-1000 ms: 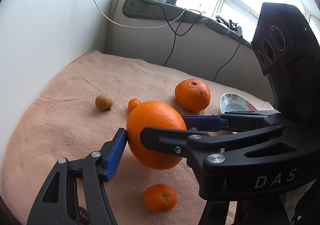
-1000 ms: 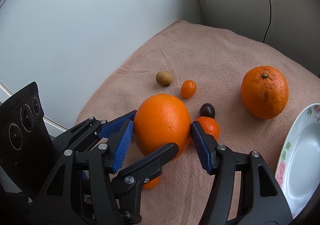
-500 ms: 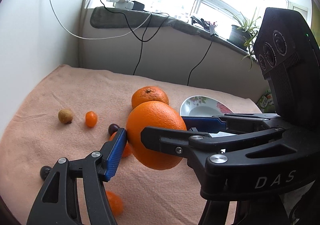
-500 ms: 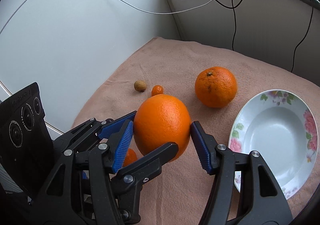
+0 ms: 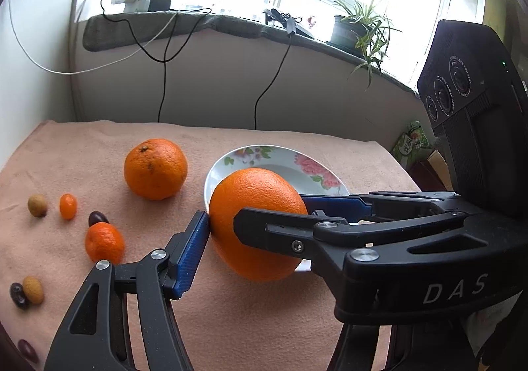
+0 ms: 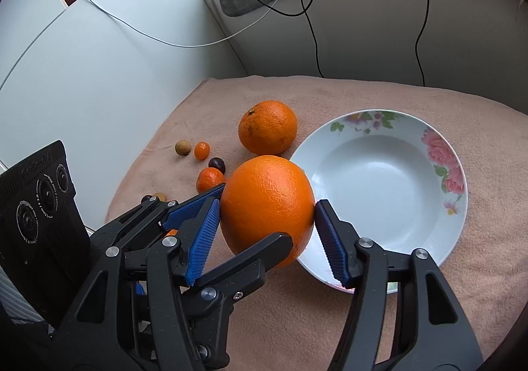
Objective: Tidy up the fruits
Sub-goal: 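Carry the large orange into the white floral plate and open the right tool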
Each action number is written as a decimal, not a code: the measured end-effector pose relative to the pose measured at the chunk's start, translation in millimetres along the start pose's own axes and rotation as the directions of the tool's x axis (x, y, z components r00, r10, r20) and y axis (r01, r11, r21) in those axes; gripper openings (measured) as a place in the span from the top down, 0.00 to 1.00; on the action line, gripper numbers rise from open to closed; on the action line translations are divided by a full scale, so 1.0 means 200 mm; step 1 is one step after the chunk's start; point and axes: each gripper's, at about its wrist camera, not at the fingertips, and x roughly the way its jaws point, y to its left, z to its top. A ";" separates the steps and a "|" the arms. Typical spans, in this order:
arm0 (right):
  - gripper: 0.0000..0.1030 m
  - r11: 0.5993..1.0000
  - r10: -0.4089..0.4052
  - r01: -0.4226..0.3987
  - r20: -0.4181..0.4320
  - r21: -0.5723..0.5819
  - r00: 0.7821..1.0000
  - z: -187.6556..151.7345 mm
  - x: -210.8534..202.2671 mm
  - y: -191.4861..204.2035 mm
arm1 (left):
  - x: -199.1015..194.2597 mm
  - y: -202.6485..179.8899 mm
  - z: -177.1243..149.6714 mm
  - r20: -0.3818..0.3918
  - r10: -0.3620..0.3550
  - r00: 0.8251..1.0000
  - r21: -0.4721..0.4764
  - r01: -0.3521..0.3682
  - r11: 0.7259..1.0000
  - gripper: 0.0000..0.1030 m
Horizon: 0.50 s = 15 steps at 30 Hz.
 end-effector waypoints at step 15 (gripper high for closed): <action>0.39 0.996 0.018 -0.018 0.009 0.091 1.000 -0.04 -0.02 -0.16 | 0.09 -0.11 -0.01 -0.051 -0.024 0.998 0.033 0.026 0.999 0.39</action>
